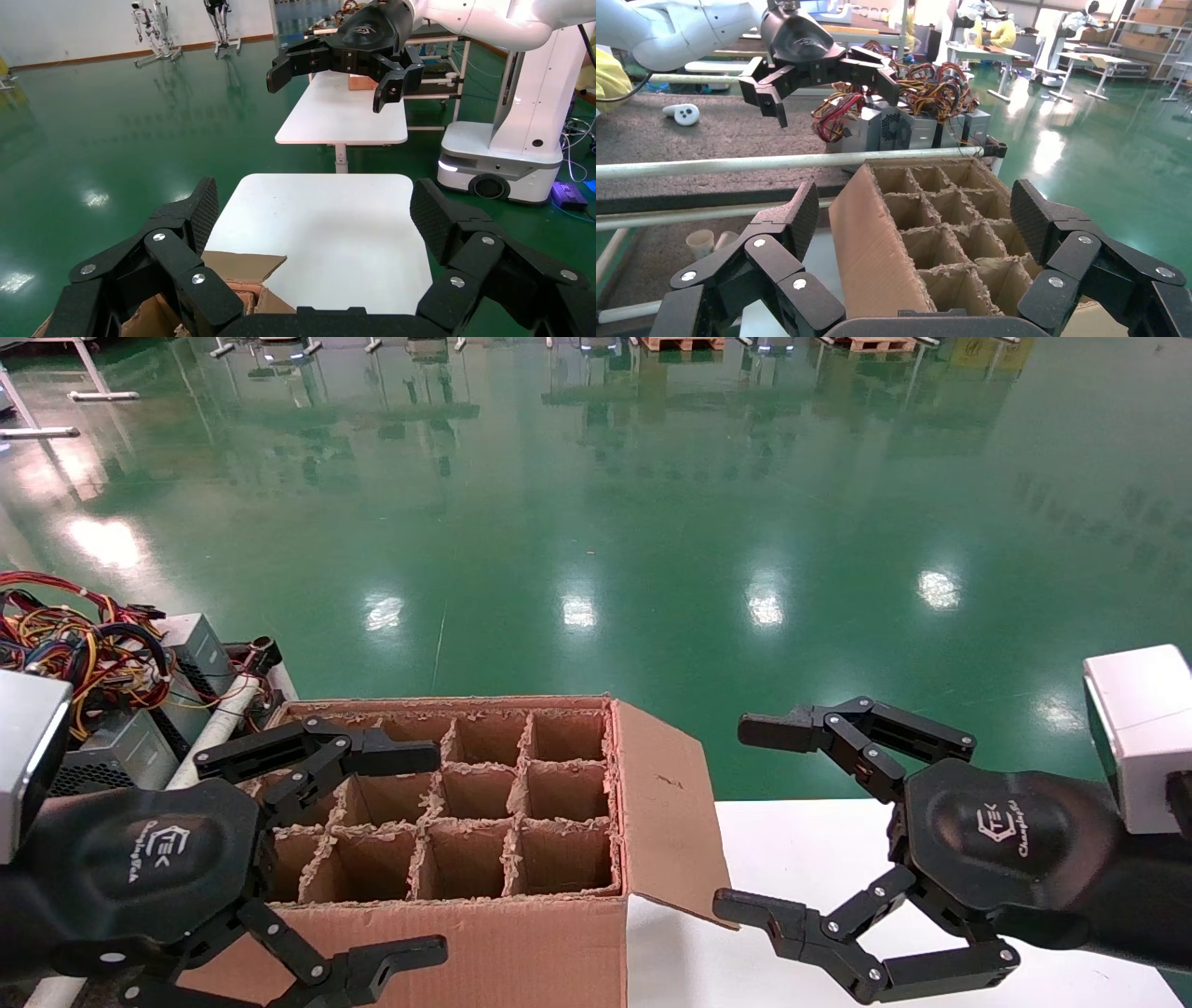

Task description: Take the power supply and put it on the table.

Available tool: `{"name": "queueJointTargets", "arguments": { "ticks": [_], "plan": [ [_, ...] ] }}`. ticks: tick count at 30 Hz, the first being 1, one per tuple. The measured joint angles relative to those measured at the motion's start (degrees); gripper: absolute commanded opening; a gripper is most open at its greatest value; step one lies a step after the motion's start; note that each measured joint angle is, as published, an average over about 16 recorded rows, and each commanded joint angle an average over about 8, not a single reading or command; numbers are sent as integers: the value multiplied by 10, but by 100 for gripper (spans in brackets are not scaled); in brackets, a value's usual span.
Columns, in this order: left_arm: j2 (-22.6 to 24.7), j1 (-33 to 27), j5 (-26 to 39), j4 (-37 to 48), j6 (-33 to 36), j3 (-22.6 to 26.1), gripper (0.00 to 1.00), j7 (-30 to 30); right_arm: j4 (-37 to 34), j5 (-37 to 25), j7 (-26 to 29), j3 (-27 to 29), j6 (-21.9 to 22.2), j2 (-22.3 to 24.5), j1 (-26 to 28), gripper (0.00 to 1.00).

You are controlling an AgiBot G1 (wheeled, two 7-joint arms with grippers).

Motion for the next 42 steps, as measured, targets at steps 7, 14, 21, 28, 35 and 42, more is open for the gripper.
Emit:
{"name": "queueJointTargets", "arguments": {
  "ticks": [7, 14, 21, 28, 35, 42],
  "plan": [
    [0, 0, 0, 0, 0, 0, 100, 0, 0, 0, 0, 0, 0, 0, 0, 100],
    [0, 0, 0, 0, 0, 0, 100, 0, 0, 0, 0, 0, 0, 0, 0, 100],
    [0, 0, 0, 0, 0, 0, 100, 0, 0, 0, 0, 0, 0, 0, 0, 100],
    [0, 0, 0, 0, 0, 0, 100, 0, 0, 0, 0, 0, 0, 0, 0, 100],
    [0, 0, 0, 0, 0, 0, 100, 0, 0, 0, 0, 0, 0, 0, 0, 100],
    [0, 0, 0, 0, 0, 0, 100, 0, 0, 0, 0, 0, 0, 0, 0, 100]
  ]
}}
